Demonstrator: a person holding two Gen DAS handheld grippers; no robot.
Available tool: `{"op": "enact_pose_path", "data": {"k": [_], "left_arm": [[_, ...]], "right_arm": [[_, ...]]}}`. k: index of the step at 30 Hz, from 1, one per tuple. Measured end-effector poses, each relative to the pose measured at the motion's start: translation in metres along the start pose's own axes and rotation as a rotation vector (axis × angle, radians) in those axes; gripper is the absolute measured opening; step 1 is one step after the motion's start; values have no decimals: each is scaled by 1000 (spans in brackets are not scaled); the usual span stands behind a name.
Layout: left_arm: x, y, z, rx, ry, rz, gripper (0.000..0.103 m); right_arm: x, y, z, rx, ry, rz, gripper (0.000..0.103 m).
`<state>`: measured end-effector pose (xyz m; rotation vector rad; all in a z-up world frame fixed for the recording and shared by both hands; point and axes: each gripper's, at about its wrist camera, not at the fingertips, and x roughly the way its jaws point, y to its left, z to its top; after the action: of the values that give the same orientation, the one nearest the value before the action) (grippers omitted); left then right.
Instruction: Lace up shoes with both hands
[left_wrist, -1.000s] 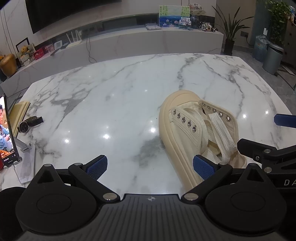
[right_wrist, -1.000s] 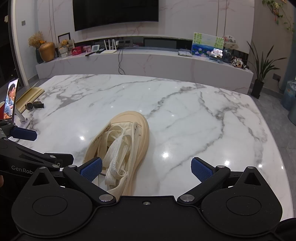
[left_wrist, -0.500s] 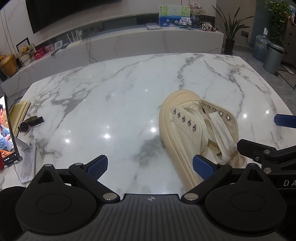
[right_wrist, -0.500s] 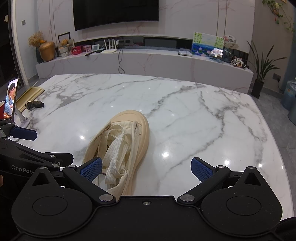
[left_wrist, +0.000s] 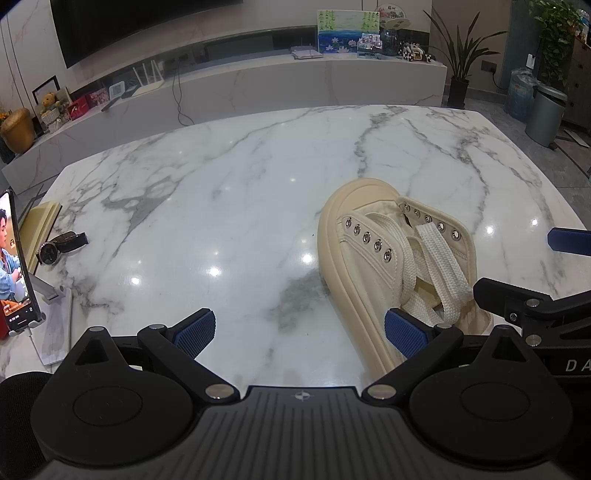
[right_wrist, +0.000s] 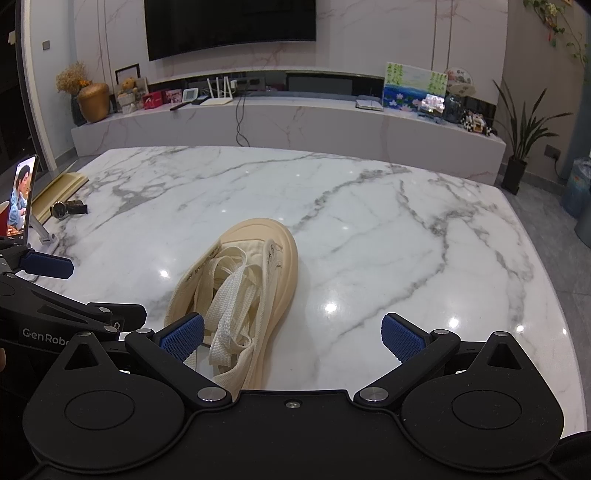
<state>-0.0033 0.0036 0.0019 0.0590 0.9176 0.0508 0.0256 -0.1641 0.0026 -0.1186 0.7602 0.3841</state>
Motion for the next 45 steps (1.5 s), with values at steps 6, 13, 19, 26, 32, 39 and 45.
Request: {"op": "enact_pose_path", "data": {"k": [6, 13, 19, 26, 32, 39, 45], "left_arm": [[2, 0, 0, -1, 2, 1, 100], [2, 0, 0, 0, 4, 1, 100], [1, 1, 0, 2, 4, 2, 100], [1, -1, 1, 11, -2, -9, 98], [1, -4, 3, 23, -9, -18, 98], [2, -7, 4, 38, -8, -11, 98], [4, -8, 6, 45, -5, -8, 98]], "right_arm": [[0, 0, -2, -2, 3, -1, 102], [1, 0, -2, -3, 5, -2, 102], [2, -1, -2, -2, 6, -2, 102], [0, 0, -2, -2, 4, -2, 102], [0, -4, -2, 1, 0, -3, 102], [2, -6, -2, 3, 5, 1, 102], [5, -8, -2, 5, 9, 3, 102]]}}
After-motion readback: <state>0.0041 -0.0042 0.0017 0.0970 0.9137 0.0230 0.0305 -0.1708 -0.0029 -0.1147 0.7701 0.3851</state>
